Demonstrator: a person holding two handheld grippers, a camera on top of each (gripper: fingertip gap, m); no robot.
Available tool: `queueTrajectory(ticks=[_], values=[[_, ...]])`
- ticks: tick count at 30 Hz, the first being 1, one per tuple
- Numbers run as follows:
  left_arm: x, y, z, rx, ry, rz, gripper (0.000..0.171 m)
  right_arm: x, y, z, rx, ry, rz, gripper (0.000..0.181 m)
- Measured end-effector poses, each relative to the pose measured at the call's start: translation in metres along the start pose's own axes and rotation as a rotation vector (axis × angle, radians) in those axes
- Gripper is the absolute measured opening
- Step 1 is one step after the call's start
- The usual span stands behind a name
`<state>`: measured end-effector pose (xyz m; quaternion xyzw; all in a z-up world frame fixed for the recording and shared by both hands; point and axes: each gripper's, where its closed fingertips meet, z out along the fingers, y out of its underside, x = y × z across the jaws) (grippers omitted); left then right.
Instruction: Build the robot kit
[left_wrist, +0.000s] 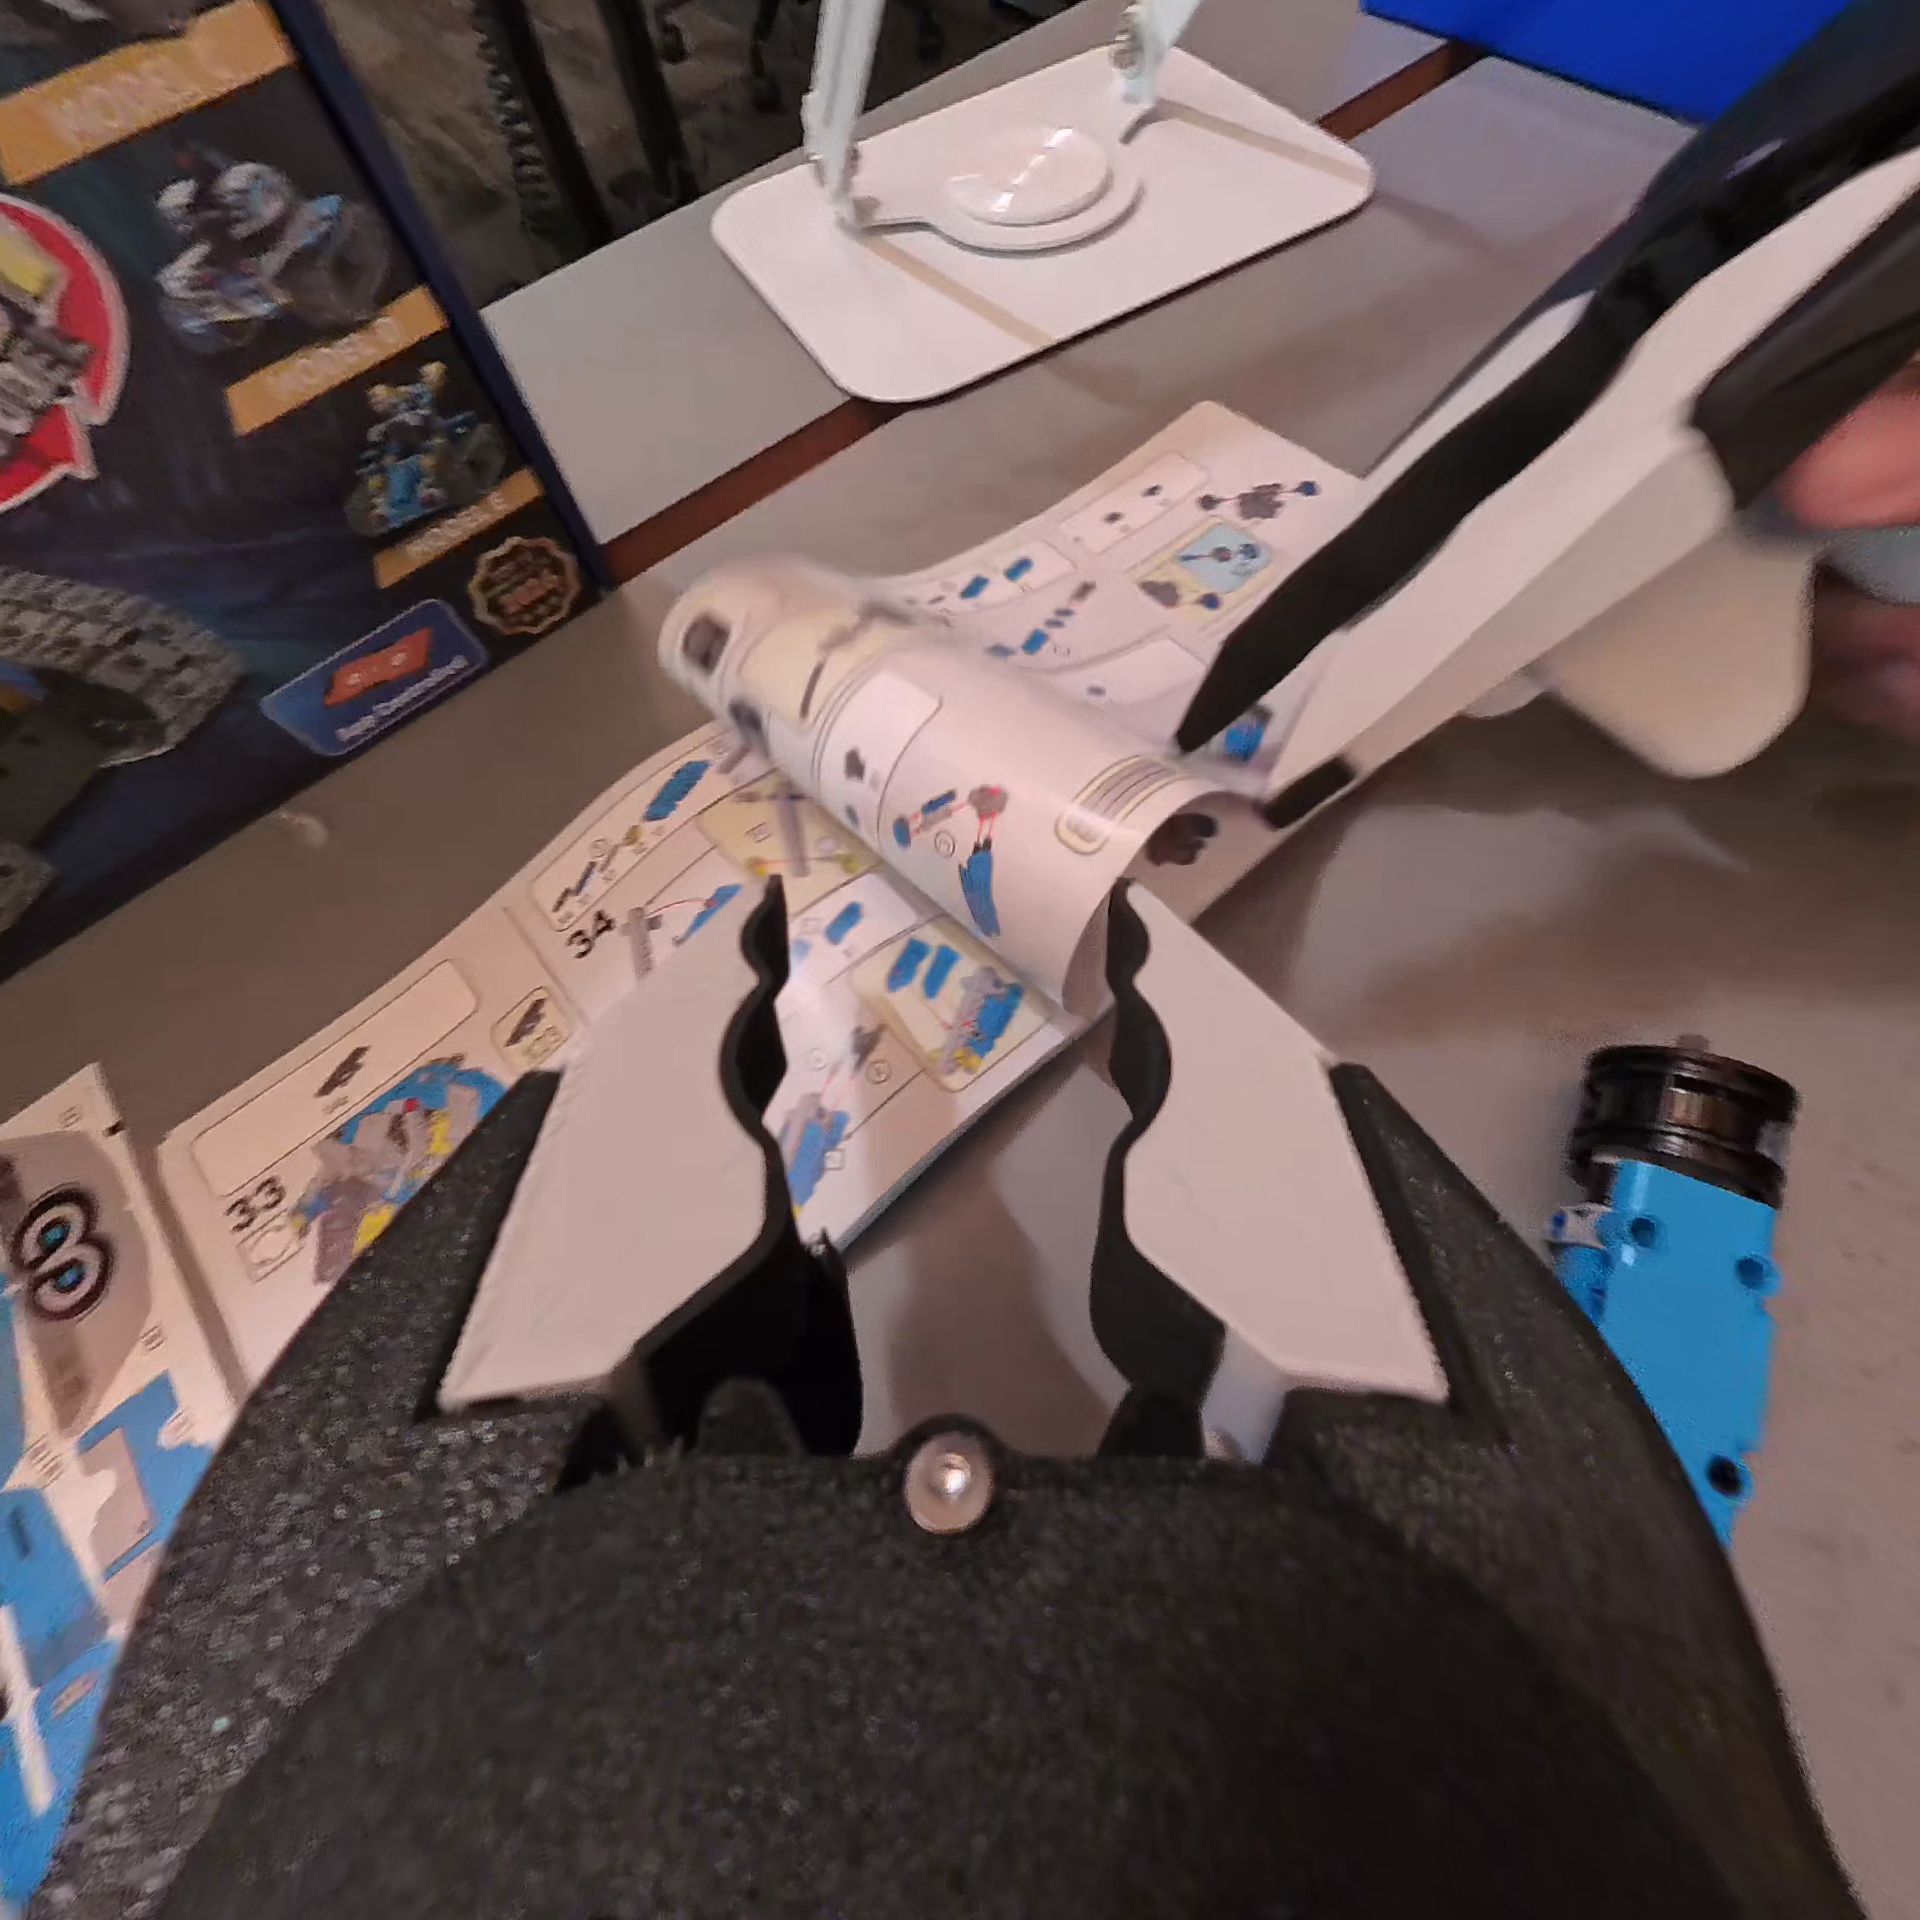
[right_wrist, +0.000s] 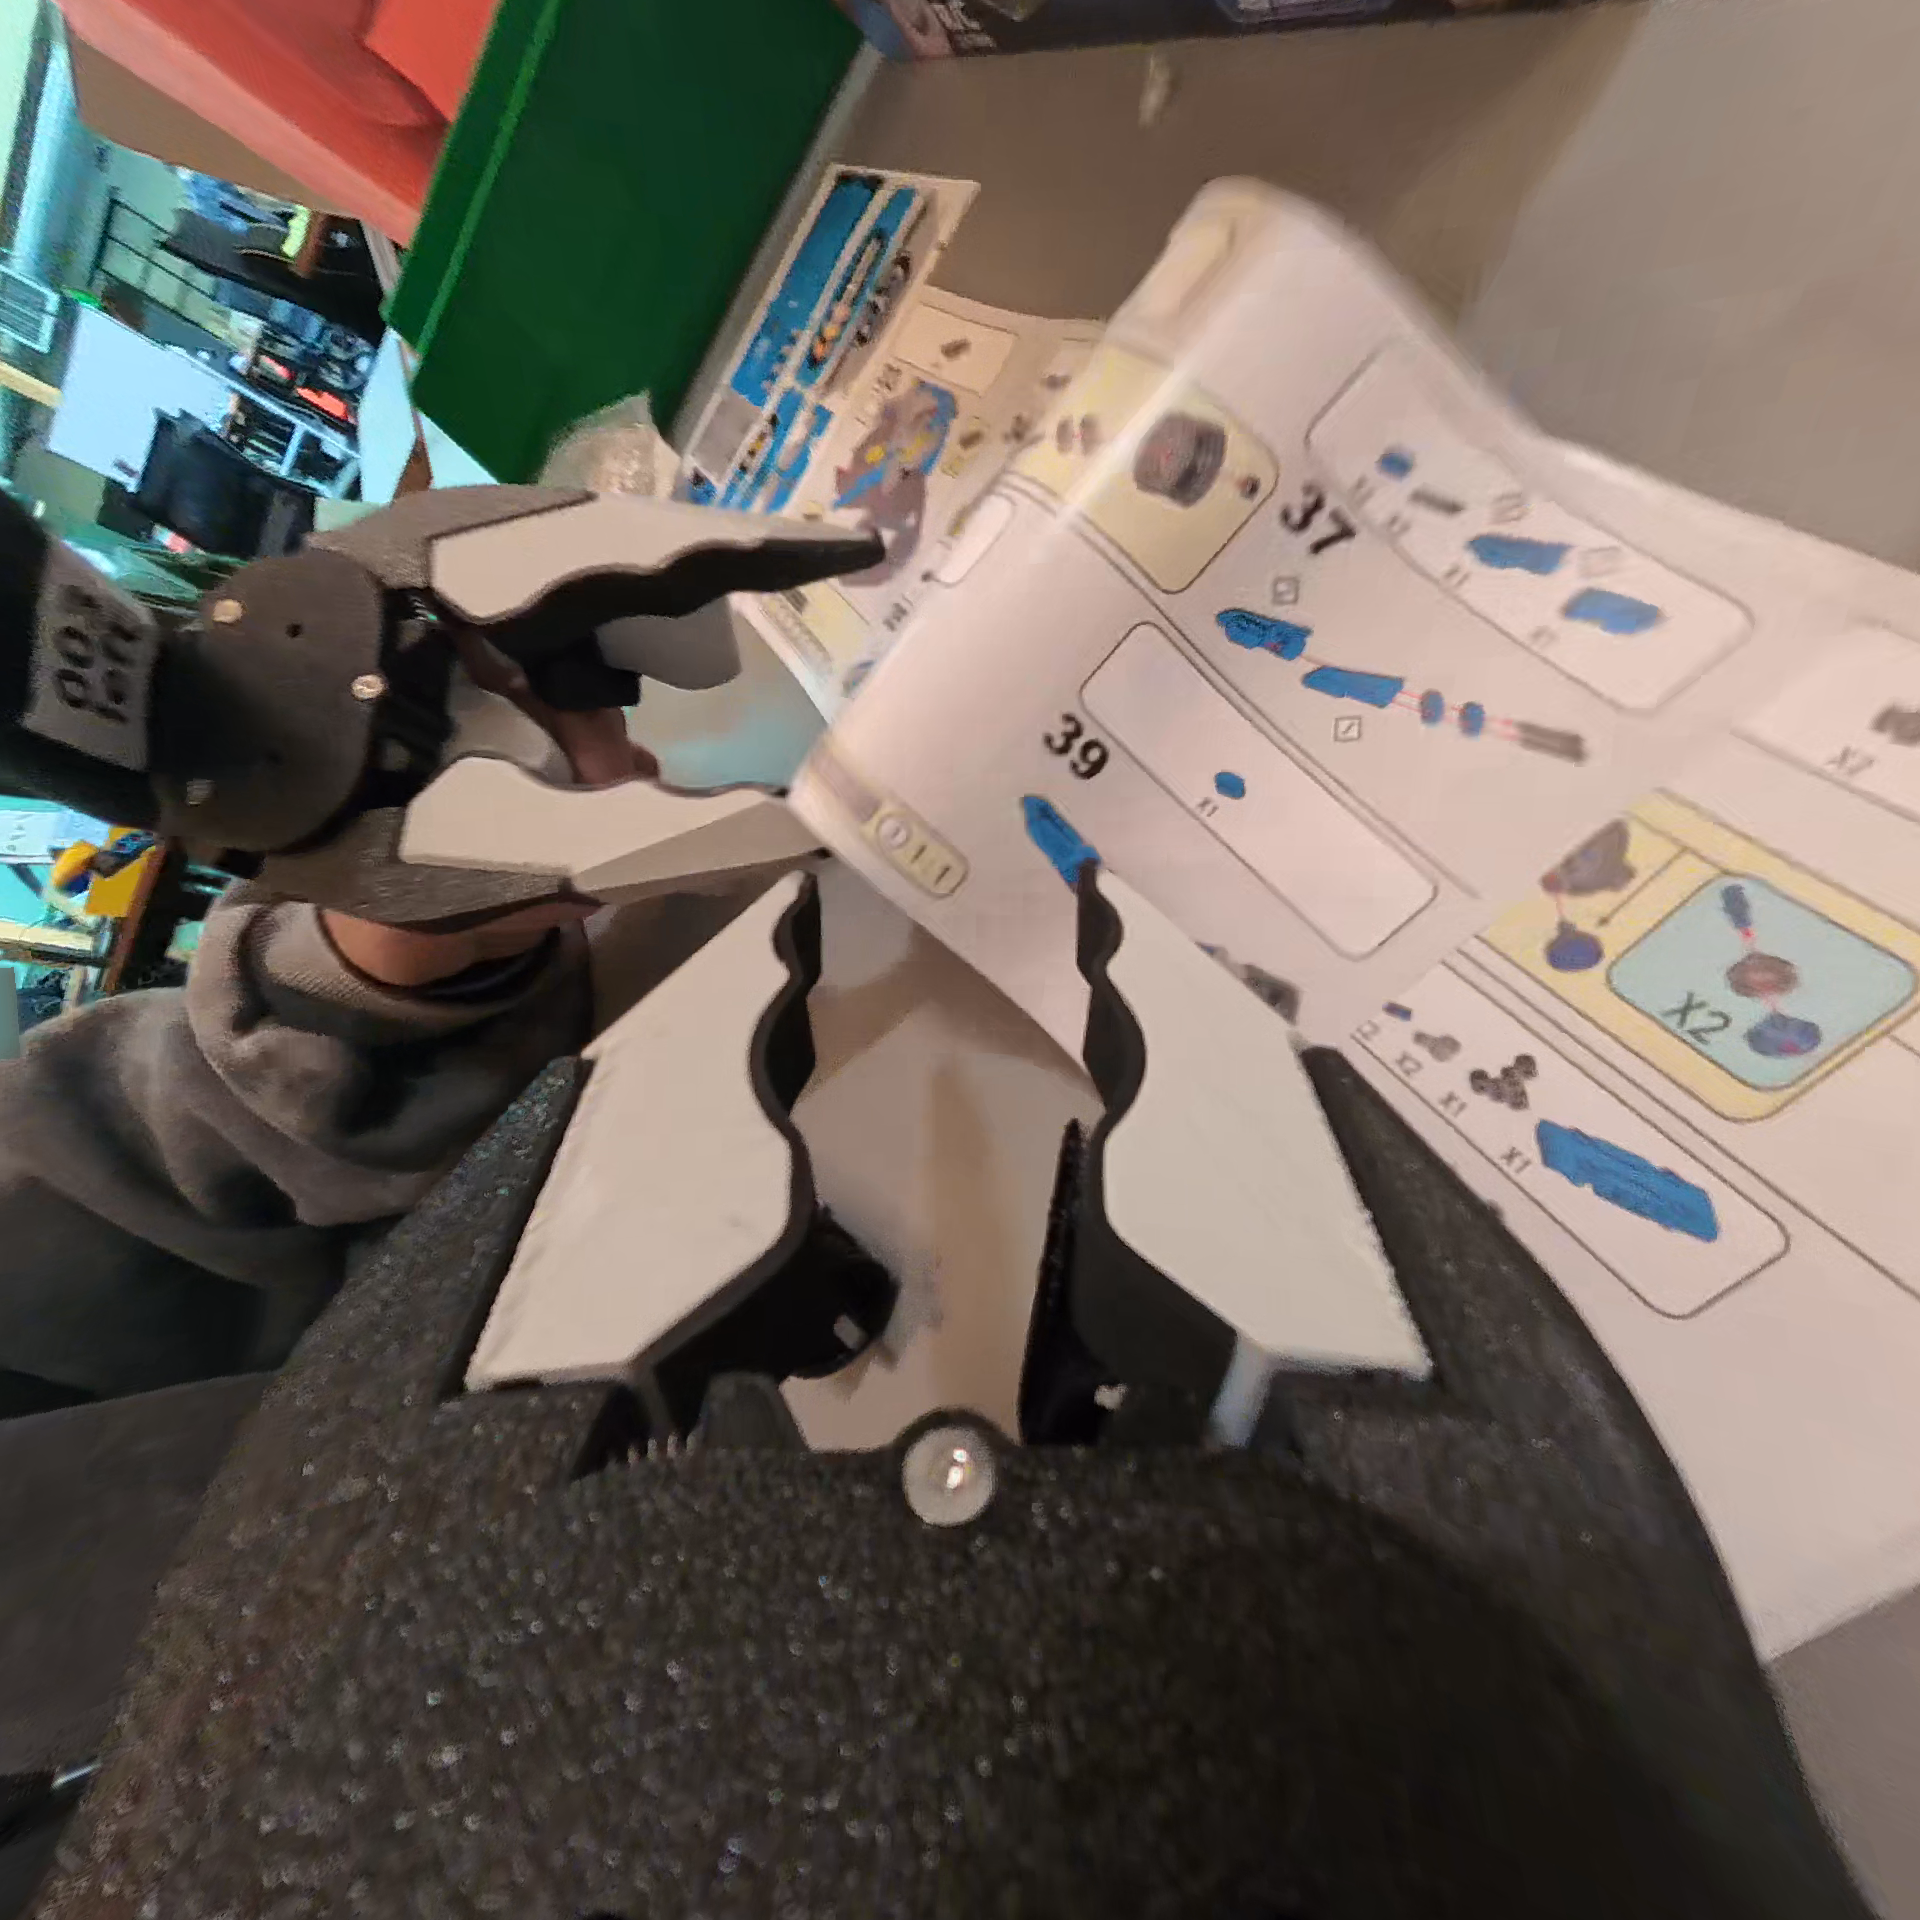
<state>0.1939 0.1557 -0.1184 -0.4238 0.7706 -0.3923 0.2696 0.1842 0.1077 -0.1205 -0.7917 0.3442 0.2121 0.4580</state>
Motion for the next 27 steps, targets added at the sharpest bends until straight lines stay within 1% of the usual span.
queueTrajectory(ticks=[3,5,7,9,11,13,15,18,21,24,25,27], values=[[-0.009,0.0,-0.003,0.007,-0.032,-0.006,0.059,0.0,-0.014,-0.021,0.062,0.016,-0.039,0.047],[-0.012,0.002,-0.005,0.009,-0.037,-0.019,0.058,0.005,-0.028,-0.047,0.146,0.042,-0.052,0.045],[-0.011,0.004,-0.006,0.008,-0.019,-0.036,0.058,0.019,-0.037,-0.073,0.223,0.092,-0.027,0.045],[-0.011,0.005,-0.006,0.006,-0.011,-0.04,0.055,0.034,-0.037,-0.089,0.262,0.13,0.008,0.045],[-0.01,0.005,-0.007,0.012,-0.005,-0.039,0.048,0.042,-0.032,-0.092,0.266,0.139,0.039,0.044],[-0.011,0.003,-0.009,0.025,-0.006,-0.045,0.04,0.045,-0.028,-0.085,0.255,0.138,0.061,0.044],[-0.019,0.003,-0.013,0.024,-0.039,-0.07,0.037,0.043,-0.024,-0.07,0.22,0.159,0.029,0.042],[-0.045,0.008,-0.024,0.02,-0.103,-0.207,0.038,0.036,-0.019,-0.039,0.159,0.238,-0.096,0.043],[-0.089,0.018,-0.046,0.032,-0.213,-0.392,0.039,0.018,-0.023,-0.011,0.157,0.272,-0.248,0.046],[-0.134,0.023,-0.074,0.096,-0.302,-0.508,0.041,0.01,-0.024,0.014,0.092,0.332,-0.414,0.046],[-0.143,0.024,-0.081,0.117,-0.311,-0.527,0.041,0.004,-0.02,0.022,0.042,0.313,-0.426,0.036],[-0.155,0.025,-0.089,0.139,-0.308,-0.557,0.041,-0.02,-0.022,0.036,-0.019,0.187,-0.395,0.045]])
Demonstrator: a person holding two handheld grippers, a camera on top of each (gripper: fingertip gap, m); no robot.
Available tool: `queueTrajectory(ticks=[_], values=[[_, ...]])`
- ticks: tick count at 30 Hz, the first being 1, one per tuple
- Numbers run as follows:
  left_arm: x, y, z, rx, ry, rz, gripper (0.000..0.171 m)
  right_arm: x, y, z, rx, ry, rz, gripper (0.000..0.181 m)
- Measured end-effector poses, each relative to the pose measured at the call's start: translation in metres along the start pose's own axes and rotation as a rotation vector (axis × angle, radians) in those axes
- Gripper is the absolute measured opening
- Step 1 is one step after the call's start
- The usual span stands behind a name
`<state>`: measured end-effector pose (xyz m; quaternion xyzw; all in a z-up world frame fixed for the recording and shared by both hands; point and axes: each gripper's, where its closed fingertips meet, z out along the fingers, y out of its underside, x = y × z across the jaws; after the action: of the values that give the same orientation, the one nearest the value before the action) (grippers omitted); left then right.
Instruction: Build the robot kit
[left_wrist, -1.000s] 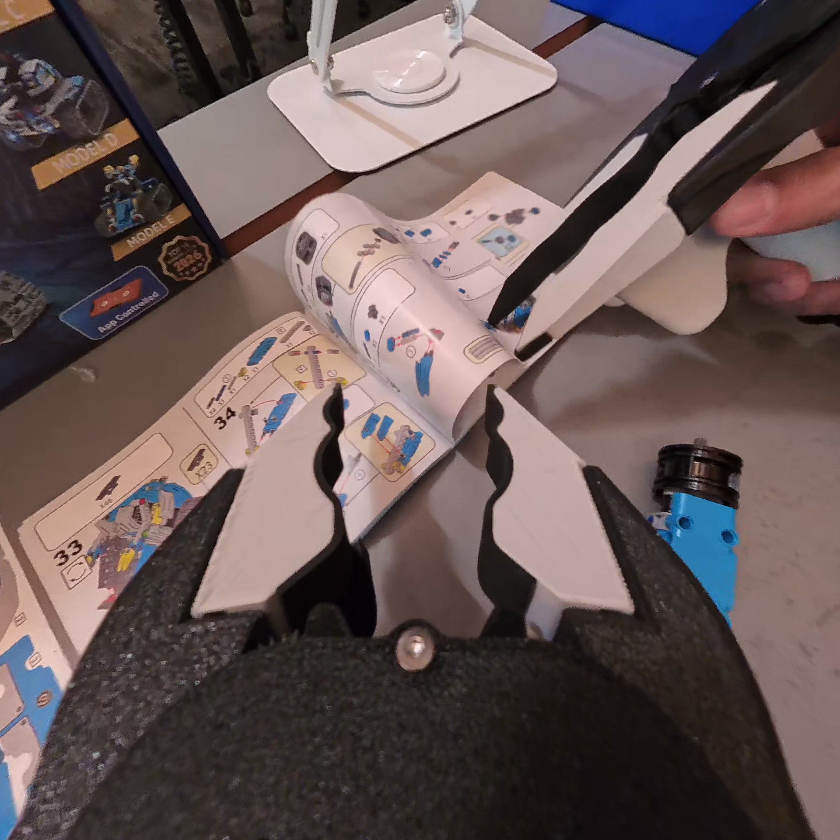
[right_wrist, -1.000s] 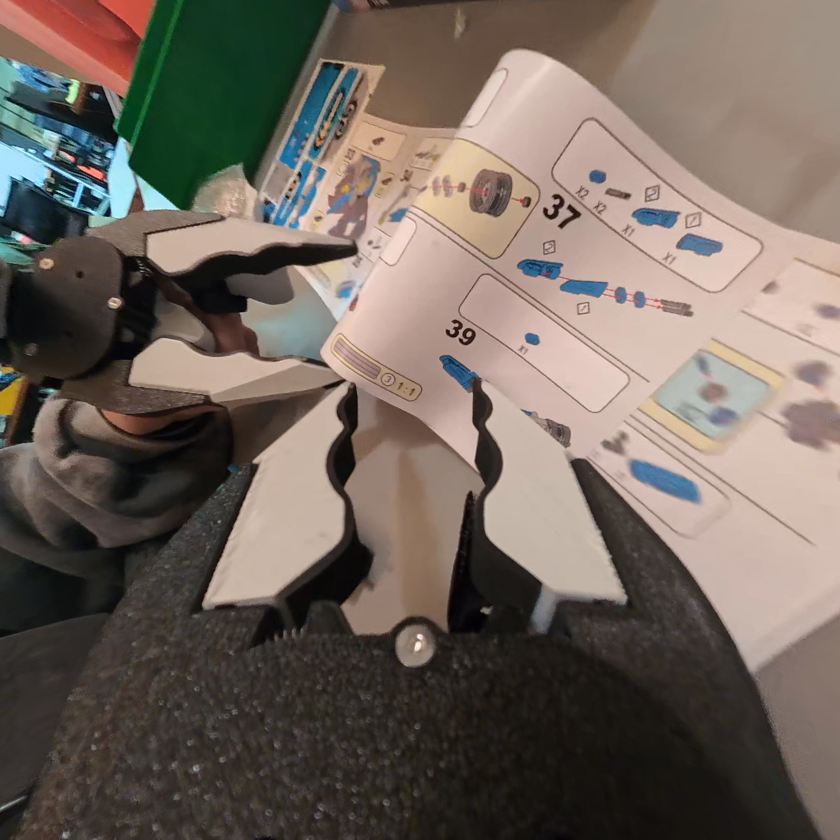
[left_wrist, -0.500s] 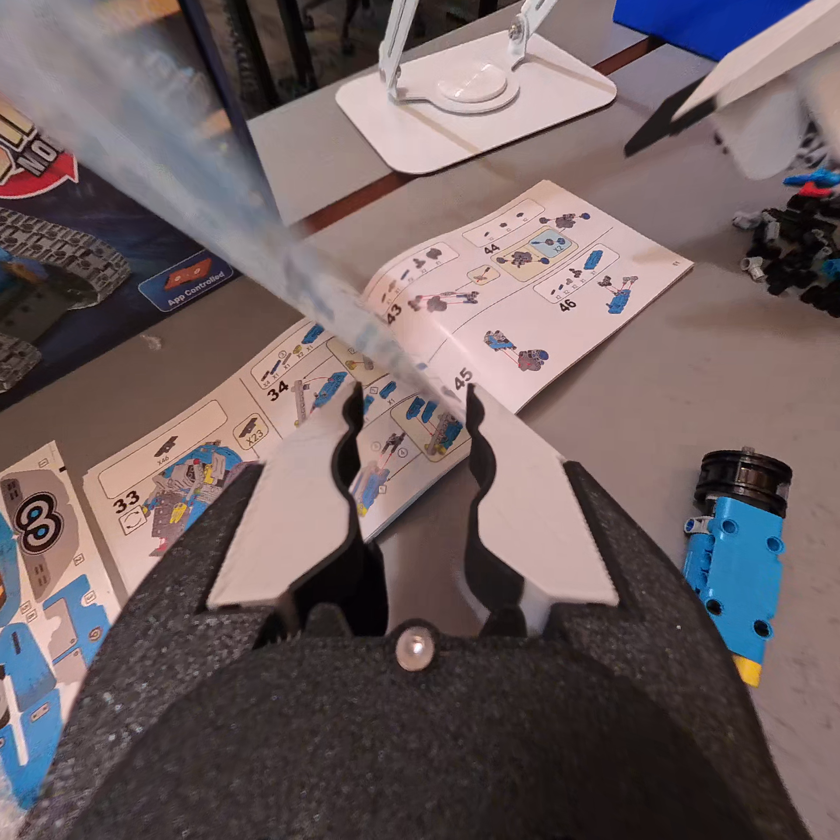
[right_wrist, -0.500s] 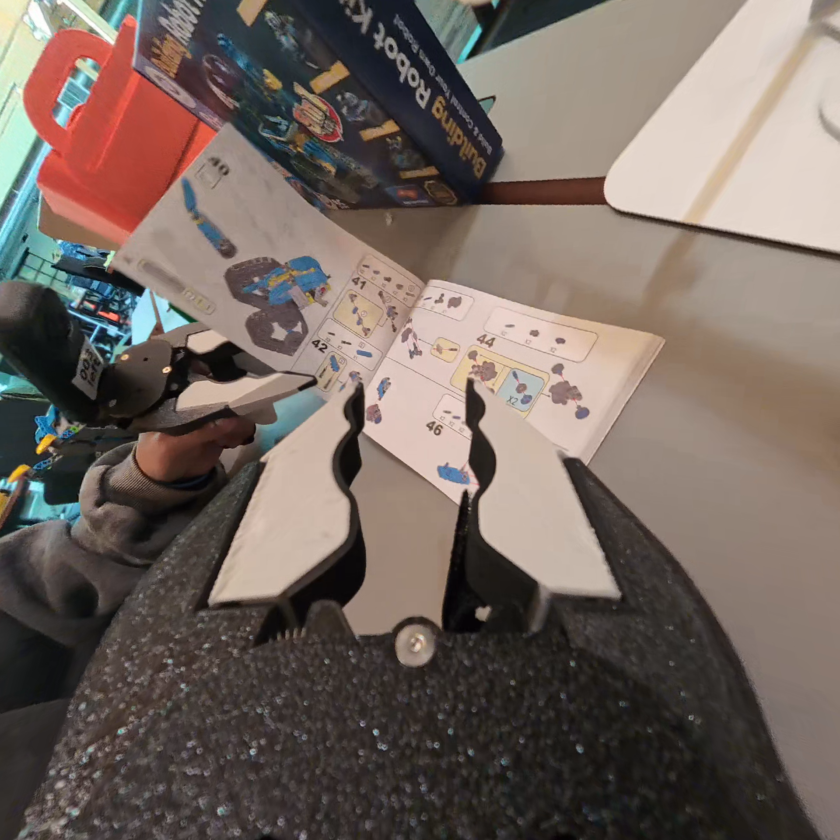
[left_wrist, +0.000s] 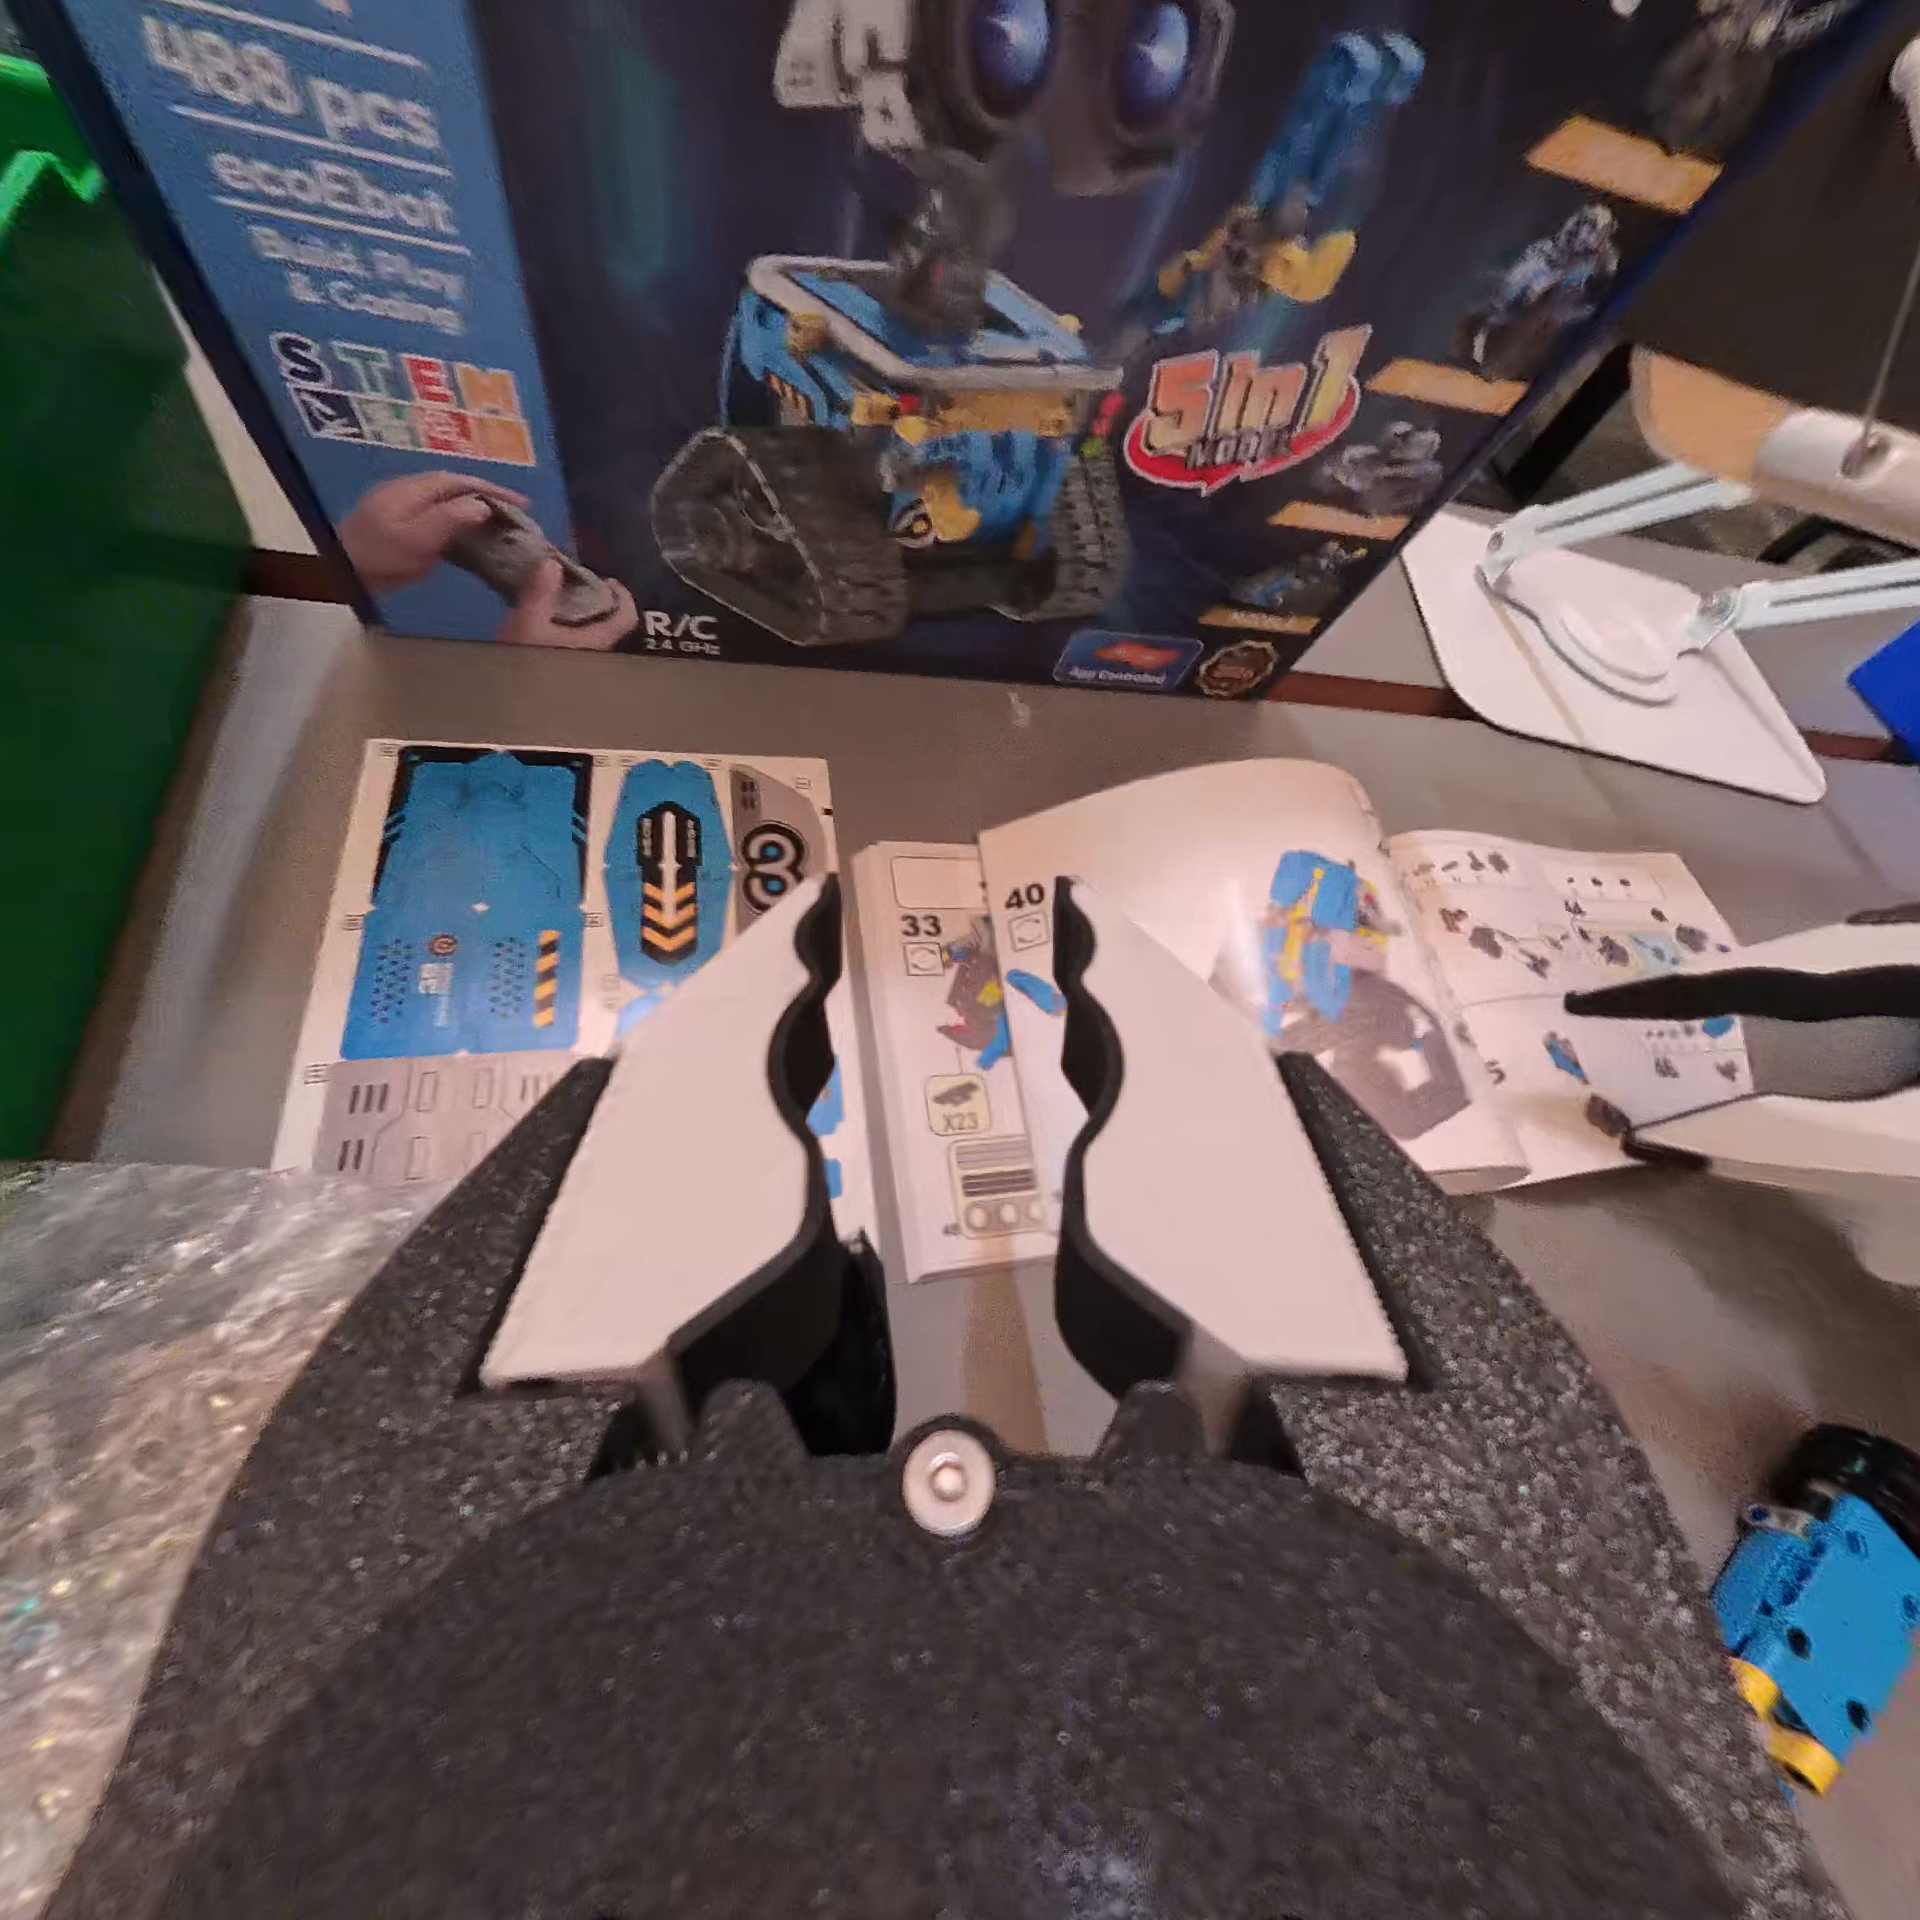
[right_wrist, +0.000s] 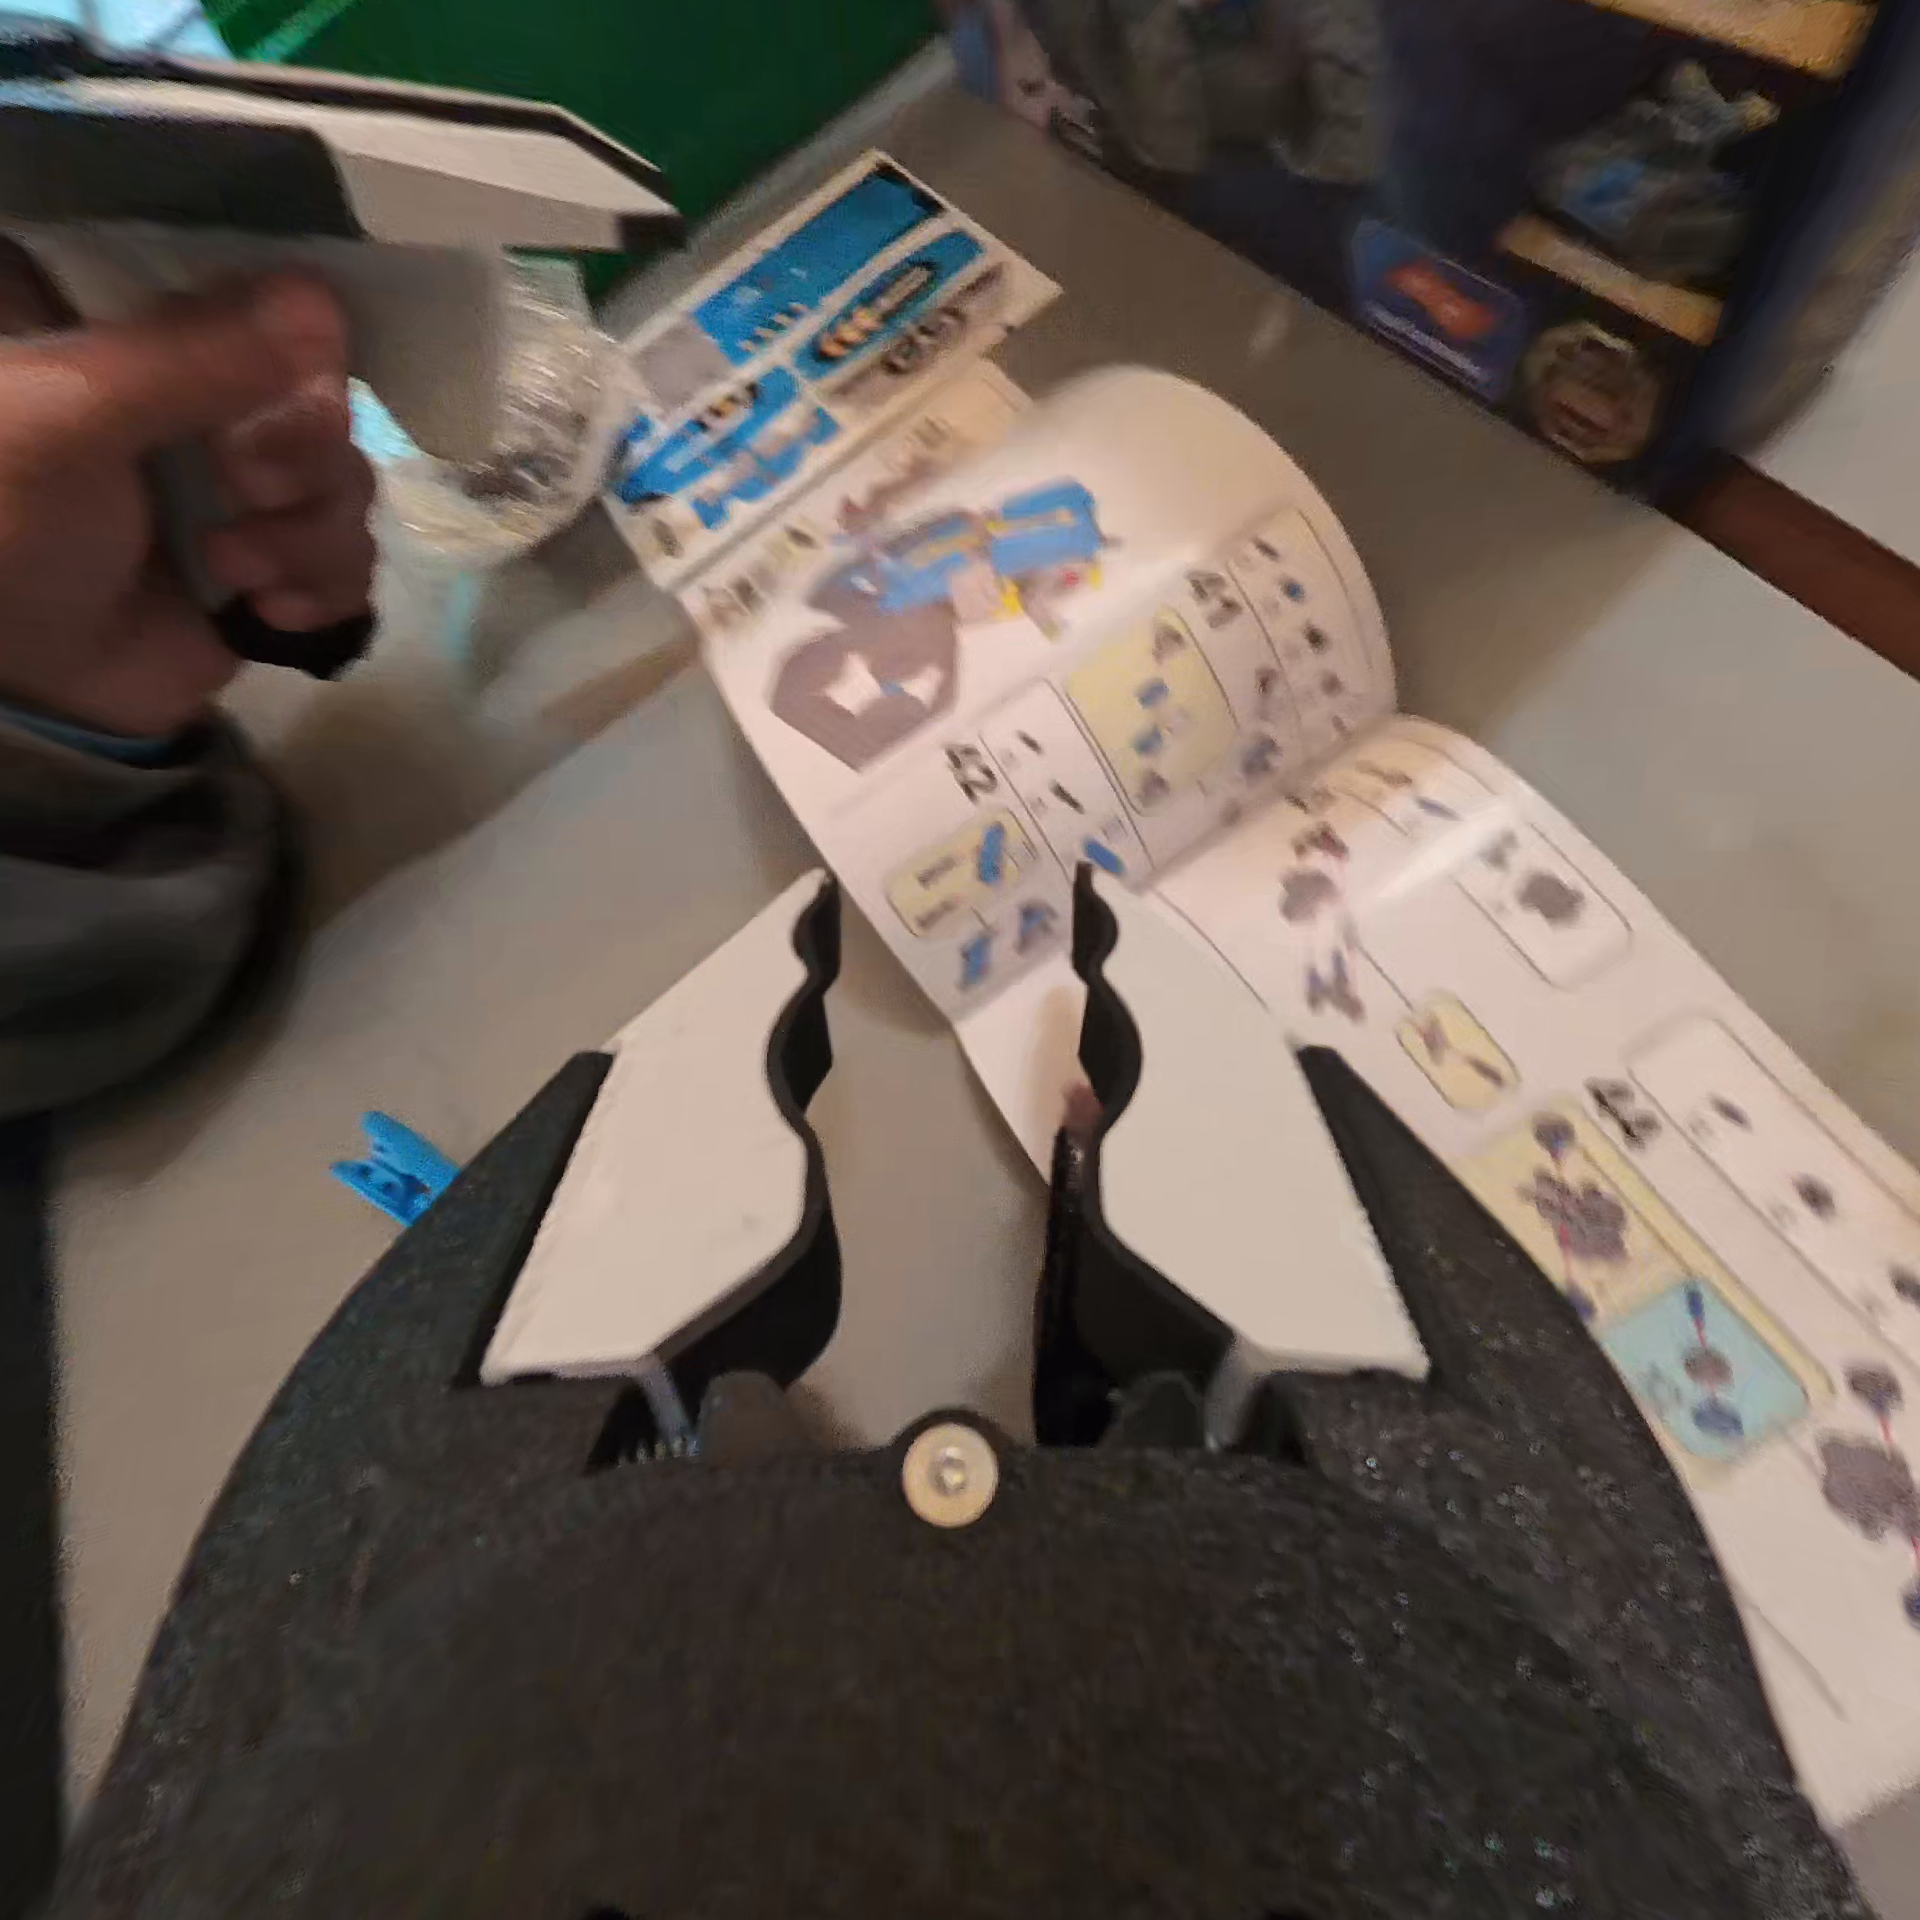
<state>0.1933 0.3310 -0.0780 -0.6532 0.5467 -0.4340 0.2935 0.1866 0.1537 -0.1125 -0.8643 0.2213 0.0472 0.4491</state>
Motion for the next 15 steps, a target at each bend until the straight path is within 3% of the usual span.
queueTrajectory(ticks=[4,7,11,15], values=[[-0.001,-0.003,0.002,0.015,0.005,0.045,0.04,0.021,-0.014,0.021,-0.12,0.185,-0.184,0.041],[0.004,-0.001,0.005,0.011,-0.004,0.121,0.04,0.024,0.017,0.053,-0.304,0.186,-0.201,0.043],[0.011,-0.003,0.001,0.013,0.0,0.167,0.04,0.017,0.016,0.056,-0.282,0.137,-0.205,0.04],[0.036,-0.034,-0.023,0.082,0.041,0.233,0.042,0.017,0.016,0.056,-0.288,0.169,-0.212,0.04]])
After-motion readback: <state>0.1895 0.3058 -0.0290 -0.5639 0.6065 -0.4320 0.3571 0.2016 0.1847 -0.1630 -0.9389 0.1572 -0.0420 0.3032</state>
